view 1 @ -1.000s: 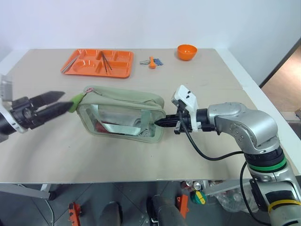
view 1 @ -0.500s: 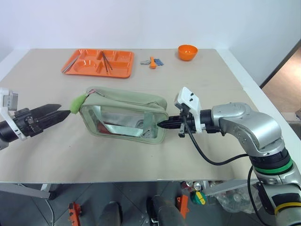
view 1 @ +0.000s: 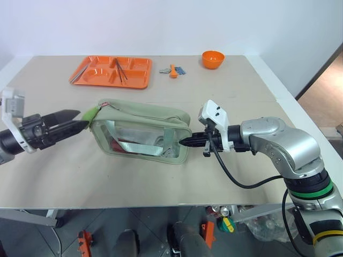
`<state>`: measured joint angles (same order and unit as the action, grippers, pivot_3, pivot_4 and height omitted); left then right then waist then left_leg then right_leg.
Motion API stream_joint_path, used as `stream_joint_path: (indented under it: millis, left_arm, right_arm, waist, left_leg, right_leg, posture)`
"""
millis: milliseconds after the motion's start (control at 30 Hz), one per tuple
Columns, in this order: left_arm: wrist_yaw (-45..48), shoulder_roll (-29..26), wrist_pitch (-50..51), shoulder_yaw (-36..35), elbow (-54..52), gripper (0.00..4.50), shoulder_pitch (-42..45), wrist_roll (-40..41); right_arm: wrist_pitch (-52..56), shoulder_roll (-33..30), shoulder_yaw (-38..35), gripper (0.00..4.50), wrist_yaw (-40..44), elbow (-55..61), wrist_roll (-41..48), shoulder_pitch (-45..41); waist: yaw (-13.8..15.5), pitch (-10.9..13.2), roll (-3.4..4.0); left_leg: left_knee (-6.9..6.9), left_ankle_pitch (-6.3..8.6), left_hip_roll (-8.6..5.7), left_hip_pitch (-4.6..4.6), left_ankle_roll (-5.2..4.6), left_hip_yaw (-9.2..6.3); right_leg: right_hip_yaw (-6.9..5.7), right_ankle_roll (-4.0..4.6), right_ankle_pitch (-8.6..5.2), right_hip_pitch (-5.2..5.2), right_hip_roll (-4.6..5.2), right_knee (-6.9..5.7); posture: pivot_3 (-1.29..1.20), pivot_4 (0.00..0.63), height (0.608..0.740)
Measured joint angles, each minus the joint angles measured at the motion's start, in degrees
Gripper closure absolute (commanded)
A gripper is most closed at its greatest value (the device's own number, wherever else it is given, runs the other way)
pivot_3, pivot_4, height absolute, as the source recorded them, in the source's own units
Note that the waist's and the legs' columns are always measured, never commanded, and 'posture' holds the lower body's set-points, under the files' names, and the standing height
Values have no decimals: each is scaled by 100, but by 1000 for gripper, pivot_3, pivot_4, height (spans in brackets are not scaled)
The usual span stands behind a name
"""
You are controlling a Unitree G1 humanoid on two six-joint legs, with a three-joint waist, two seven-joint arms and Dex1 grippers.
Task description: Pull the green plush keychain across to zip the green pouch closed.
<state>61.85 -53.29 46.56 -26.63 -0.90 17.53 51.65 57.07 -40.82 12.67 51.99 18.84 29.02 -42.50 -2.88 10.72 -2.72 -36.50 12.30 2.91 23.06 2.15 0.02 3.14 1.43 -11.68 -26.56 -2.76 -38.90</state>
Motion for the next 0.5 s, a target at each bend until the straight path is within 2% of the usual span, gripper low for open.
stream_joint_path:
  millis: [167, 267, 500]
  left_arm:
    - [30, 3, -114, 324, 25, 0, 51, -246]
    - [26, 5, -139, 323, 57, 826, 234, -259]
    - [30, 26, -155, 235, 207, 3224, 348, -153]
  right_arm:
    - [7, 0, 0, 4475, -6, 0, -1, -1]
    - [17, 0, 0, 4500, -25, 2, 1, -1]
    - [25, 0, 0, 4500, -74, 18, 2, -1]
  waist:
    - [1, 0, 0]
    - [1, 0, 0]
    - [-1, 0, 0]
  left_leg:
    - [0, 0, 1, 0, 0, -1]
    - [0, 0, 0, 1, 0, -1]
    - [0, 0, 1, 1, 0, -1]
  right_leg:
    - [-1, 0, 0, 0, -1, 0]
    - [0, 0, 0, 0, -1, 0]
    - [-1, 0, 0, 0, -1, 0]
  posture:
    - [0, 150, 740]
    - [0, 150, 740]
    - [0, 150, 740]
